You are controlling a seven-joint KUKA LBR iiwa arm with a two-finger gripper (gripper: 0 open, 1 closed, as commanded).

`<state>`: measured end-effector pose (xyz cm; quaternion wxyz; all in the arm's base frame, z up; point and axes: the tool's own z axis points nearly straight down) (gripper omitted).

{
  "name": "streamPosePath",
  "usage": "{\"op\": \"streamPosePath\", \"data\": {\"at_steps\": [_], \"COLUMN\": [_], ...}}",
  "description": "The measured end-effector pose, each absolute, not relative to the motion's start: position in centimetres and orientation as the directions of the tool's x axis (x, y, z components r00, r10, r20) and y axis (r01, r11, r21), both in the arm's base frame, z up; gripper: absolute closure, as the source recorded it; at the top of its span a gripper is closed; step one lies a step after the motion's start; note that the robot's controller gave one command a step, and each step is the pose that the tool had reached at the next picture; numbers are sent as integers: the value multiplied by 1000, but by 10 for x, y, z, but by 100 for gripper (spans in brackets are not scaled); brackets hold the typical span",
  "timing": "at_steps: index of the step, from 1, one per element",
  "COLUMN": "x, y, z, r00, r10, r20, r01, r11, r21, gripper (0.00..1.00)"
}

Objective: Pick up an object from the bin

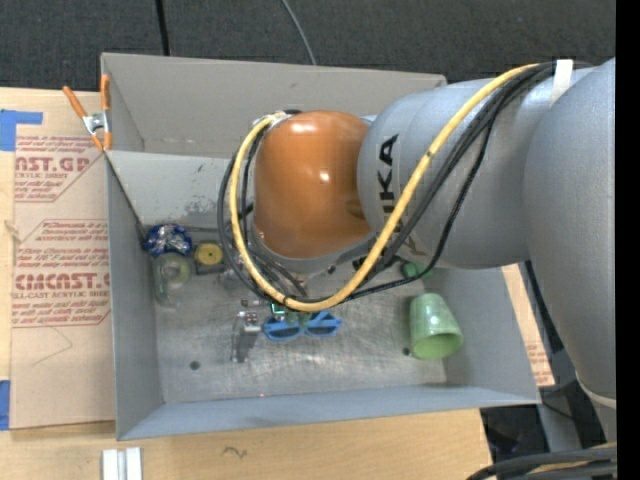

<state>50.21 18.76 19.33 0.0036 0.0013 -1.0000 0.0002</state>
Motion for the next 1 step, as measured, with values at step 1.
{"op": "streamPosePath", "data": {"at_steps": [1], "x": [509], "y": [228], "z": [68], "r00": [-996], "r10": [-93], "r20": [-4], "r01": [-93], "r11": [996], "r21": [3], "gripper": [0]}}
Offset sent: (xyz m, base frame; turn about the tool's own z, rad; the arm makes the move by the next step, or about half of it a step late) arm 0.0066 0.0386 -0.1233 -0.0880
